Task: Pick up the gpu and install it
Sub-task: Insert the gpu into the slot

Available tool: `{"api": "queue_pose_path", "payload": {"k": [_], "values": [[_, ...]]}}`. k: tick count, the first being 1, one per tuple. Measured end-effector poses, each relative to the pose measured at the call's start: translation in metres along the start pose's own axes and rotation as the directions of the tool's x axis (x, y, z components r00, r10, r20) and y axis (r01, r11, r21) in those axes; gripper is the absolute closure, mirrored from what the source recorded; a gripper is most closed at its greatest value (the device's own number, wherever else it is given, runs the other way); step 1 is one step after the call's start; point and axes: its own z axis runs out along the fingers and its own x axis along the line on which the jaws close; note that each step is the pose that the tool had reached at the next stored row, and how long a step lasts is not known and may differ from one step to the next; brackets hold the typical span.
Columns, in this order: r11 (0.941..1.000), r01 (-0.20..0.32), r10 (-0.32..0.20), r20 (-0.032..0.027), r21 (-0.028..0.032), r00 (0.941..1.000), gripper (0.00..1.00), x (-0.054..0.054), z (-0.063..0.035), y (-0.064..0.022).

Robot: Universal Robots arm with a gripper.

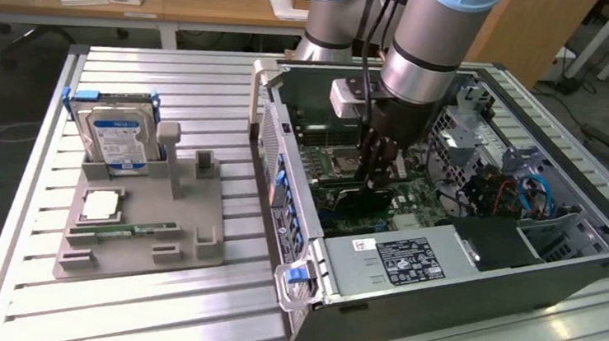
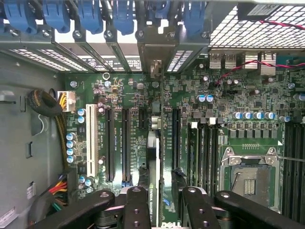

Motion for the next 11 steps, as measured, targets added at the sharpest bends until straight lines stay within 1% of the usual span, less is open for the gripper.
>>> {"api": "queue_pose_path", "payload": {"k": [11], "values": [[1.0, 0.0, 0.0, -0.0007, 0.0003, 1.0, 0.67, -0.0002, -0.0001, 0.0]]}}
